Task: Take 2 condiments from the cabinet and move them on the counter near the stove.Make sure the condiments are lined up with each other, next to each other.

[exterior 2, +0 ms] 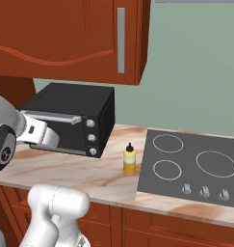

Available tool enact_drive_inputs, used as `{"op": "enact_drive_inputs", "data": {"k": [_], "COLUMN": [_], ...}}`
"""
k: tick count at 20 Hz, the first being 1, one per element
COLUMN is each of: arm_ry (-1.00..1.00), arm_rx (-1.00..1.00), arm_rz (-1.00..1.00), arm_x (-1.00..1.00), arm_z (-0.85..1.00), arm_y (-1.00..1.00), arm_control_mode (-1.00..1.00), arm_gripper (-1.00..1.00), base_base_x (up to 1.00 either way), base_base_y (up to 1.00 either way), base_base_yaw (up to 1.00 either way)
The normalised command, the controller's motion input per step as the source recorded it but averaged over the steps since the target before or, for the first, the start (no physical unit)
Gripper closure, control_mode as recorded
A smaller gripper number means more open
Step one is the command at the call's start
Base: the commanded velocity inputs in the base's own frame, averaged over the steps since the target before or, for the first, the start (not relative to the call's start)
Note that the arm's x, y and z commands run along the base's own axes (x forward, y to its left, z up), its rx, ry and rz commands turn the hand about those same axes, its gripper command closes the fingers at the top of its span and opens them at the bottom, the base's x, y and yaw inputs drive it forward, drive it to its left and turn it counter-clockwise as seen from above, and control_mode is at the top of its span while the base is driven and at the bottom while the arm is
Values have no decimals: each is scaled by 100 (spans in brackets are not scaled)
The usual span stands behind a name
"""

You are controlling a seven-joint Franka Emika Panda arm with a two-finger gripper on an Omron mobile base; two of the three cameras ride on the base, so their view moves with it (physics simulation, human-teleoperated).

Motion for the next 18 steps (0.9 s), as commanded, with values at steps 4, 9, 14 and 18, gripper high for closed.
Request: {"op": "enact_drive_inputs", "data": {"k": [4, 9, 14, 18], "arm_ry": [0, 0, 0, 0], "arm_rx": [0, 0, 0, 0], "arm_rz": [0, 0, 0, 0], "arm_x": [0, 0, 0, 0], "arm_z": [0, 0, 0, 0], "arm_y": [0, 0, 0, 0], "arm_control_mode": [100, 100, 100, 100], "arm_gripper": [-100, -100, -100, -100], "base_base_x": [-4, -62, -99, -87], "base_base_y": [0, -18, -45, -94], "base_base_yaw": [0, 0, 0, 0]}}
